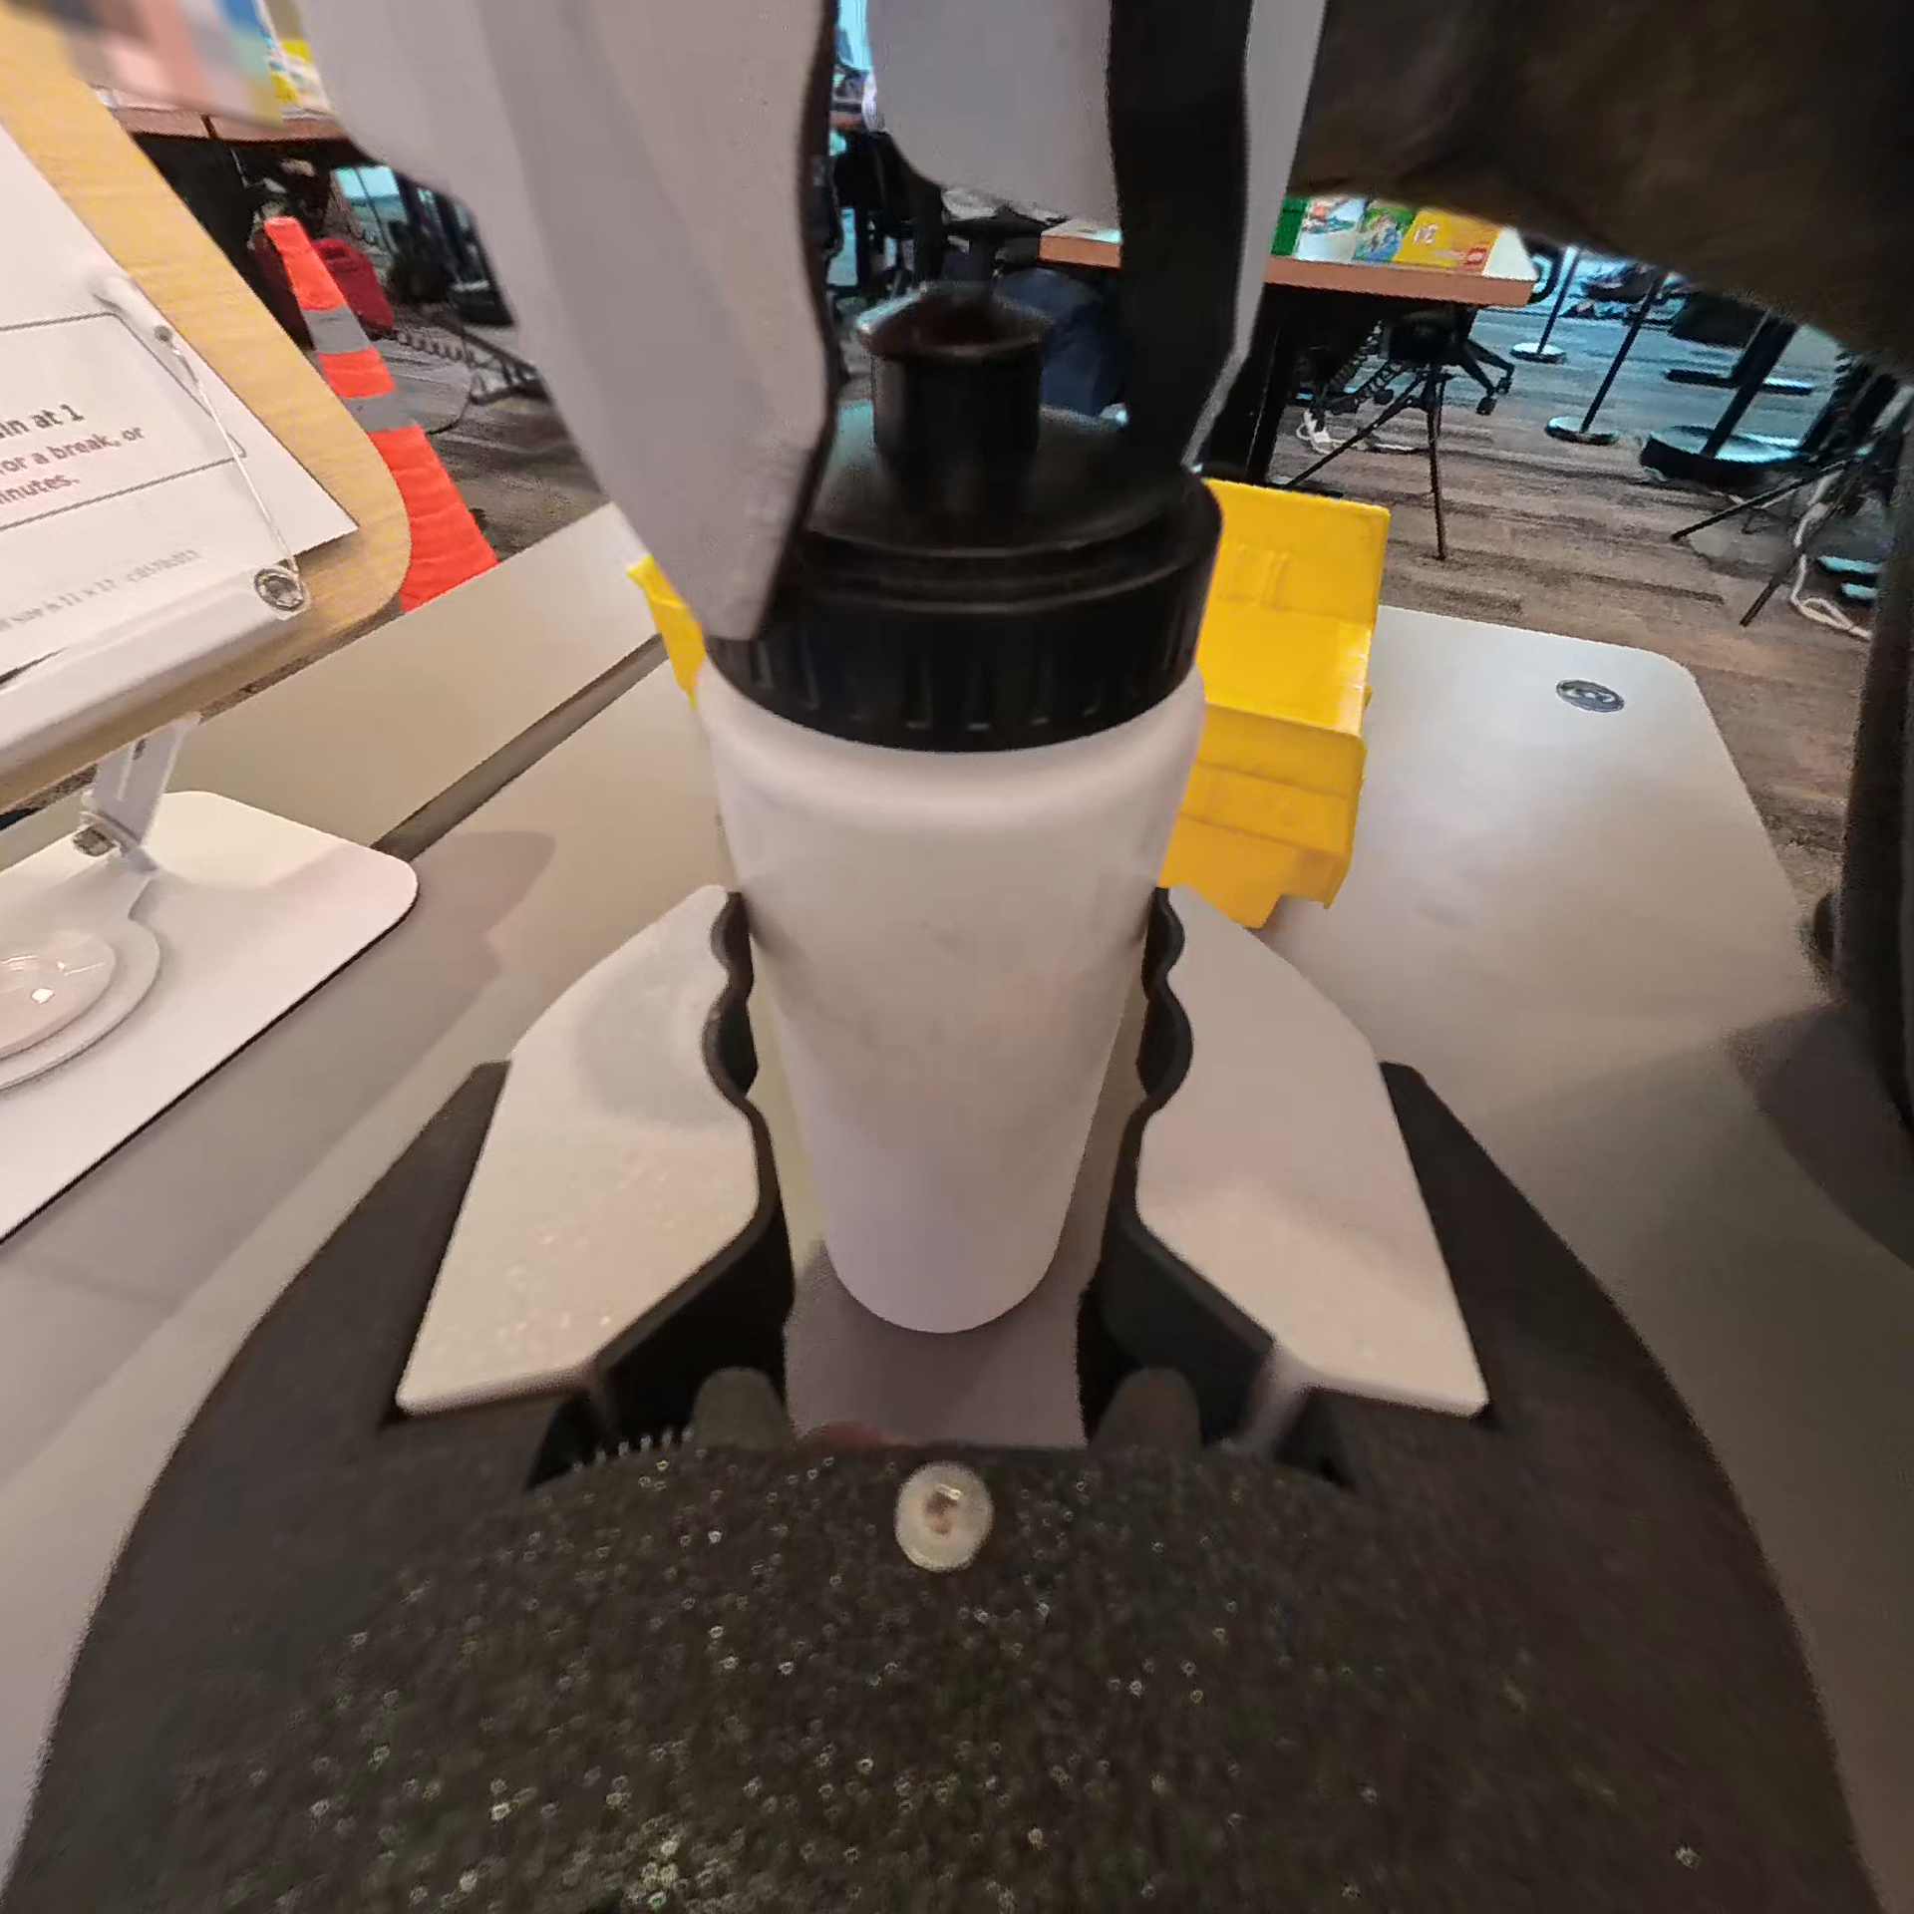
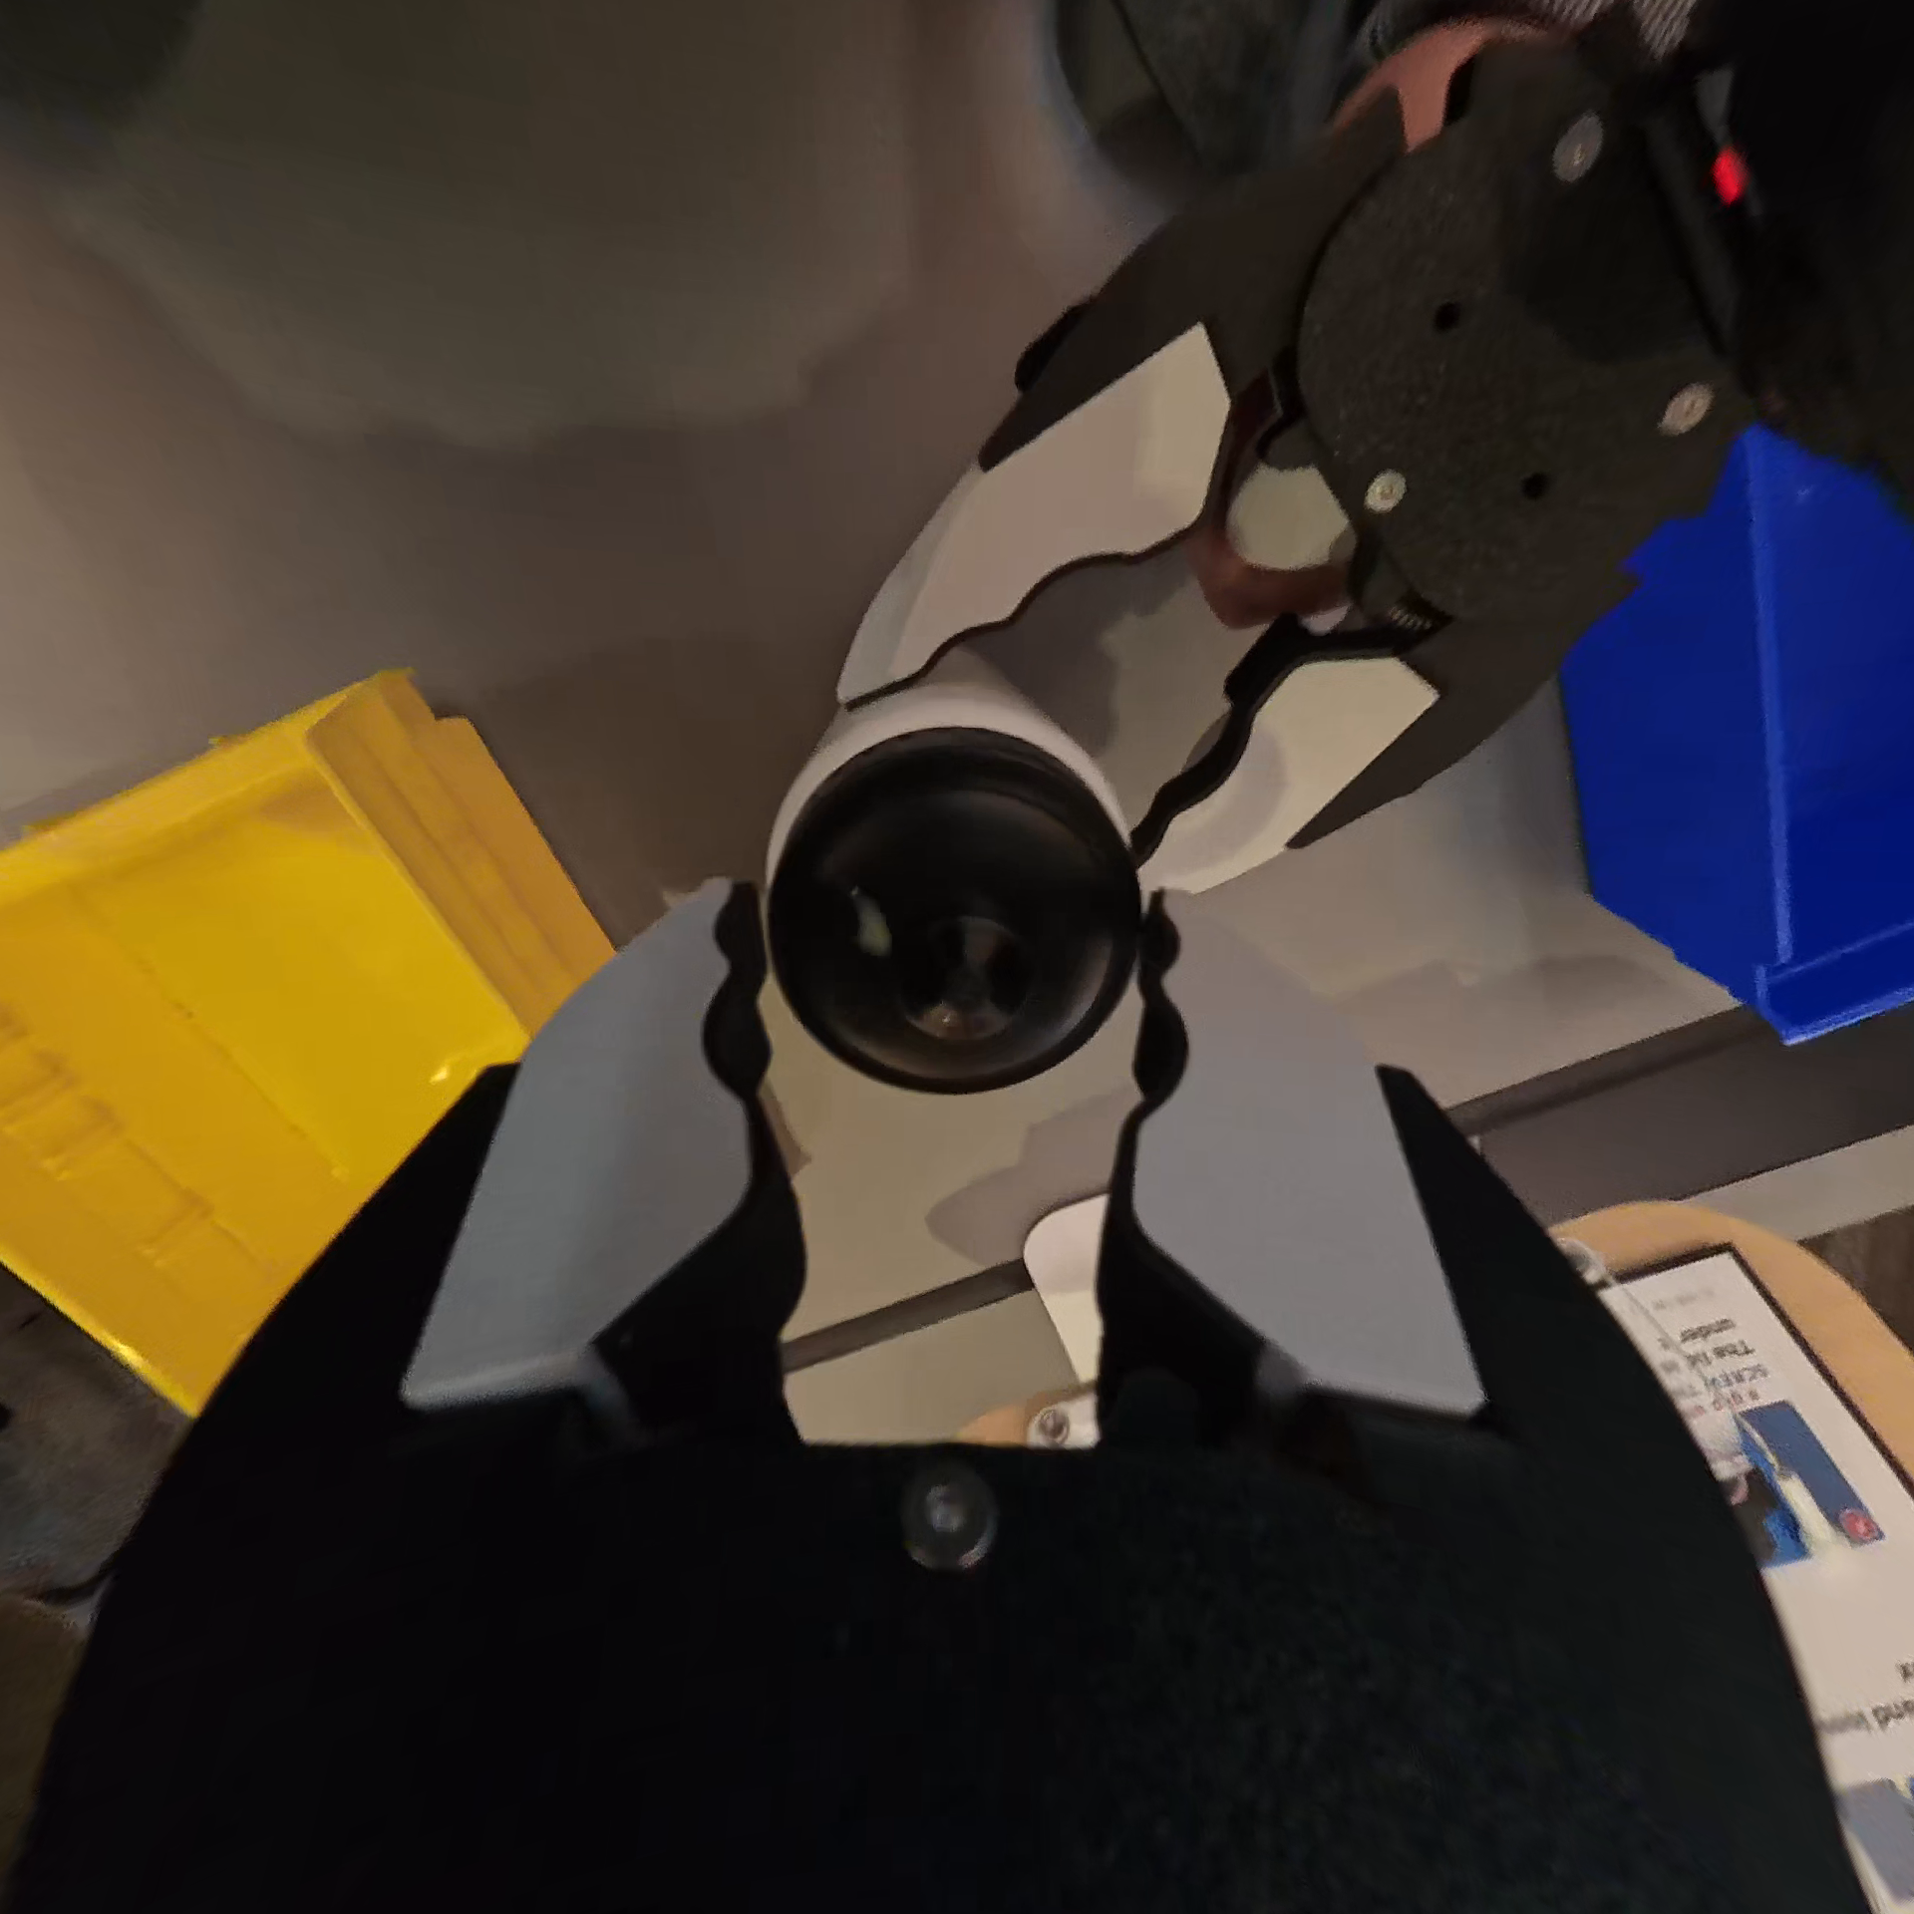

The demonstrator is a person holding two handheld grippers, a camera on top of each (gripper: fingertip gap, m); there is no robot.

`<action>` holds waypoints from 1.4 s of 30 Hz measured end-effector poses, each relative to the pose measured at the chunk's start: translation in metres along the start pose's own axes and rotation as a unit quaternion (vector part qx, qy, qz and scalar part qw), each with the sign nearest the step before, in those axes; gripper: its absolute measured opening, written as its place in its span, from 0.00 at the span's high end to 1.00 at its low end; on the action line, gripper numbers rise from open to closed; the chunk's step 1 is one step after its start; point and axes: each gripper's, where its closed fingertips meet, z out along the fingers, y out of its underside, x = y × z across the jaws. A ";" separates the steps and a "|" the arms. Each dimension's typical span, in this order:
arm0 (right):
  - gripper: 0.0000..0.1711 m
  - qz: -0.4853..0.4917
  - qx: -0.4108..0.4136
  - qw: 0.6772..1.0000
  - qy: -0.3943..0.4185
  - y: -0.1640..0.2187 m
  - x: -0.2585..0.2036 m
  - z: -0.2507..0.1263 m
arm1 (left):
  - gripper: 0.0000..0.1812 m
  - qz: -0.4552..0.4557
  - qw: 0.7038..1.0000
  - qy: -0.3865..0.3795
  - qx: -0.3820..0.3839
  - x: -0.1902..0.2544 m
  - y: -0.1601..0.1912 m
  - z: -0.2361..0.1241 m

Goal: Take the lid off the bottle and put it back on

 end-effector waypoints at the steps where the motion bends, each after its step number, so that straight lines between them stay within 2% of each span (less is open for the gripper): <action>1: 0.60 -0.004 0.010 1.000 -0.003 -0.002 0.000 -0.001 | 0.60 -0.003 1.000 0.003 0.001 0.000 0.000 0.000; 8: 0.61 0.051 0.033 0.998 -0.012 -0.003 -0.001 0.000 | 0.60 -0.007 1.000 -0.004 -0.003 0.002 0.000 0.001; 13: 0.61 0.156 0.043 0.987 0.015 -0.003 -0.001 0.000 | 0.60 -0.010 1.000 -0.022 -0.002 0.002 0.000 0.002; 19: 0.61 0.345 0.058 0.936 0.048 0.001 0.006 0.000 | 0.60 -0.026 0.999 -0.047 -0.002 -0.002 0.000 0.002; 22: 0.61 0.417 0.019 0.906 0.062 0.001 0.003 0.000 | 0.60 -0.020 0.997 -0.070 0.007 -0.001 0.000 0.003; 26: 0.61 0.553 -0.034 0.829 0.073 0.003 0.002 0.000 | 0.60 0.001 0.993 -0.116 0.006 -0.002 0.002 0.004; 30: 0.61 0.662 -0.004 0.741 0.116 0.007 0.009 0.000 | 0.60 -0.012 0.992 -0.129 0.009 -0.006 0.002 0.001; 33: 0.61 0.723 -0.015 0.676 0.139 0.007 0.011 0.000 | 0.60 -0.014 0.989 -0.148 0.008 -0.007 0.003 0.000; 38: 0.61 0.831 -0.037 0.531 0.159 0.009 0.012 0.000 | 0.60 0.001 0.983 -0.185 0.003 -0.010 0.005 -0.002; 40: 0.61 0.847 -0.045 0.508 0.153 0.009 0.012 0.000 | 0.60 0.003 0.983 -0.185 0.002 -0.010 0.005 -0.002; 42: 0.61 0.853 -0.047 0.498 0.147 0.009 0.012 0.000 | 0.60 0.004 0.983 -0.183 0.001 -0.009 0.006 -0.002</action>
